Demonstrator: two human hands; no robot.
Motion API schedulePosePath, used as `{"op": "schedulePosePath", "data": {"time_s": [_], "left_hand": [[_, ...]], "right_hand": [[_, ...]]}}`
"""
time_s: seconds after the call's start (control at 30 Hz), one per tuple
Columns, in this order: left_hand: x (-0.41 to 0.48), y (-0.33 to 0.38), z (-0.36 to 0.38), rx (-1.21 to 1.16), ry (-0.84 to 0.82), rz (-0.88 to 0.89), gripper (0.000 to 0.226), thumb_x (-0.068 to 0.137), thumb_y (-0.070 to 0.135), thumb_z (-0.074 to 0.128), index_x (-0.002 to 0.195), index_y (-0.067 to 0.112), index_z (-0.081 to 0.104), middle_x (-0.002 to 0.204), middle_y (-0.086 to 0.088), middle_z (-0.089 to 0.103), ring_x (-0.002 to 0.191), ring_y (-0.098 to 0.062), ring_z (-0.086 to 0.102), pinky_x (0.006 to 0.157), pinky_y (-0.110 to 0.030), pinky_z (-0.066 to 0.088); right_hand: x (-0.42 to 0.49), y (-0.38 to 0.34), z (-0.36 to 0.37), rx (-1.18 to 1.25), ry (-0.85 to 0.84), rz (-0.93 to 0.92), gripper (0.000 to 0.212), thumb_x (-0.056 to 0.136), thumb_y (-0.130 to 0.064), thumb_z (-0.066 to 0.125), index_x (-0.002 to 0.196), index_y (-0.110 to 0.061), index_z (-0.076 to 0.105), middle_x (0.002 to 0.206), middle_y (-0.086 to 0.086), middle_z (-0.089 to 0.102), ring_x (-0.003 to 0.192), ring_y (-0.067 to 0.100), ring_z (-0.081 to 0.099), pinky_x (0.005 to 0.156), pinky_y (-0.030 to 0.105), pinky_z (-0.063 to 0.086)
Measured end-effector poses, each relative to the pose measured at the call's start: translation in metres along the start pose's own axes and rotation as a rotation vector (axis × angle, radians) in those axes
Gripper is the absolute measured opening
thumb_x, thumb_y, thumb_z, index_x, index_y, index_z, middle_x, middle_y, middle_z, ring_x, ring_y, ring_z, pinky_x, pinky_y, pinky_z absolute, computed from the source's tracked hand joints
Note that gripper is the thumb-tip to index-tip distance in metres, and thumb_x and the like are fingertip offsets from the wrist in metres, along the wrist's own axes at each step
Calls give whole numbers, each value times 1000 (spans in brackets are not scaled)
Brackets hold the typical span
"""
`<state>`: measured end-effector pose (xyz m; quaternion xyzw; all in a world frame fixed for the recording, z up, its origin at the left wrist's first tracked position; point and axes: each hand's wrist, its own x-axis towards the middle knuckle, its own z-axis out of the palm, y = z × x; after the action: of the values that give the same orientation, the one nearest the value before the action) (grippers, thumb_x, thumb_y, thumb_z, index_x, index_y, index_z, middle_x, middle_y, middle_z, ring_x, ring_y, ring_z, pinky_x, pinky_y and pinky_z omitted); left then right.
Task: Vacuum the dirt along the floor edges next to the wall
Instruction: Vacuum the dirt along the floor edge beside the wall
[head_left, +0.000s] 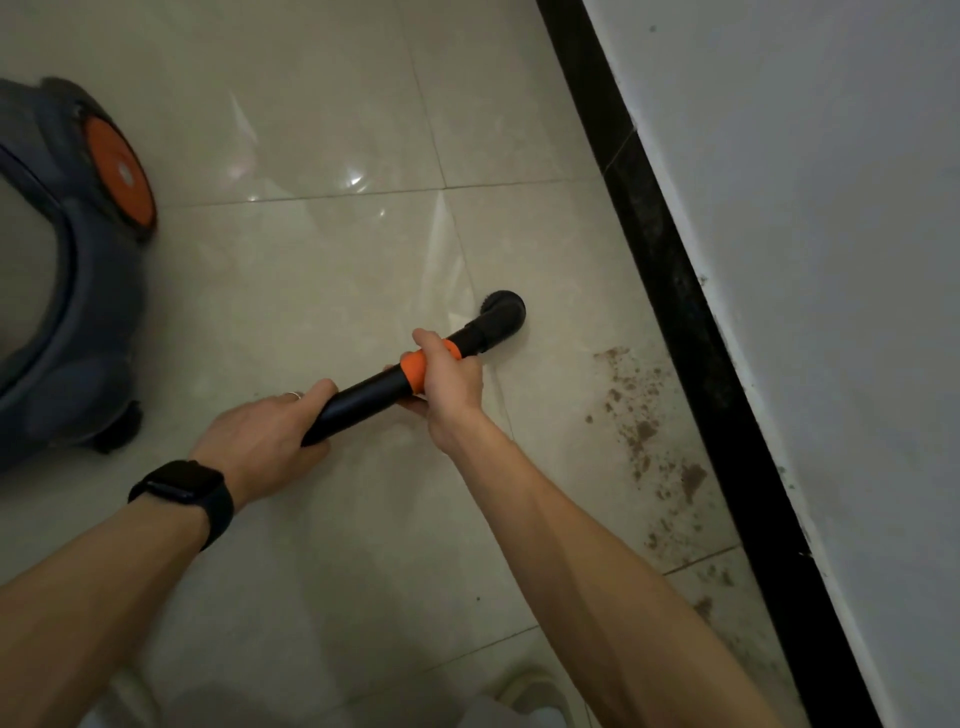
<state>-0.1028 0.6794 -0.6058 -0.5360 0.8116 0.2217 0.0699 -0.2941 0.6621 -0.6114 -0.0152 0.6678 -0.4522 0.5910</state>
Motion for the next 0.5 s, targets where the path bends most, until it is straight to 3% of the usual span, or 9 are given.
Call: {"op": "schedulePosePath", "data": {"time_s": [0.07, 0.2, 0.3, 0.37, 0.5], "left_hand": [[-6, -9, -3, 18, -43, 53, 25, 93, 38, 56, 110, 35, 39, 90, 6, 58, 74, -17, 57, 56, -29, 39], [-15, -12, -3, 156, -131, 207, 30, 92, 42, 57, 116, 34, 40, 97, 6, 59, 80, -18, 59, 60, -30, 40], [-18, -6, 11, 280, 35, 458, 48, 70, 38, 84, 104, 25, 53, 76, 2, 62, 59, -22, 60, 49, -26, 31], [-17, 2, 14, 332, 89, 531, 57, 53, 35, 93, 93, 22, 55, 63, 2, 59, 47, -21, 56, 42, -24, 33], [-8, 20, 20, 280, 60, 516, 48, 72, 35, 82, 104, 24, 46, 75, 0, 63, 61, -24, 61, 51, -31, 44]], "right_hand": [[-10, 15, -5, 15, 35, 22, 40, 89, -27, 75, 117, -14, 50, 119, 20, 67, 102, 35, 74, 63, 44, 64], [-37, 42, -31, 87, 60, 55, 43, 92, -24, 73, 123, -10, 47, 117, 18, 65, 103, 34, 73, 65, 45, 64], [-50, 50, -53, 182, 47, 54, 32, 95, -16, 68, 119, -6, 49, 91, 13, 70, 87, 30, 78, 63, 43, 63], [-55, 51, -64, 226, 56, 40, 24, 96, -12, 66, 114, -7, 51, 78, 8, 68, 77, 25, 77, 61, 40, 63], [-53, 43, -76, 260, 121, 1, 23, 96, -12, 66, 111, -8, 50, 73, 6, 67, 72, 24, 76, 62, 40, 62]]}}
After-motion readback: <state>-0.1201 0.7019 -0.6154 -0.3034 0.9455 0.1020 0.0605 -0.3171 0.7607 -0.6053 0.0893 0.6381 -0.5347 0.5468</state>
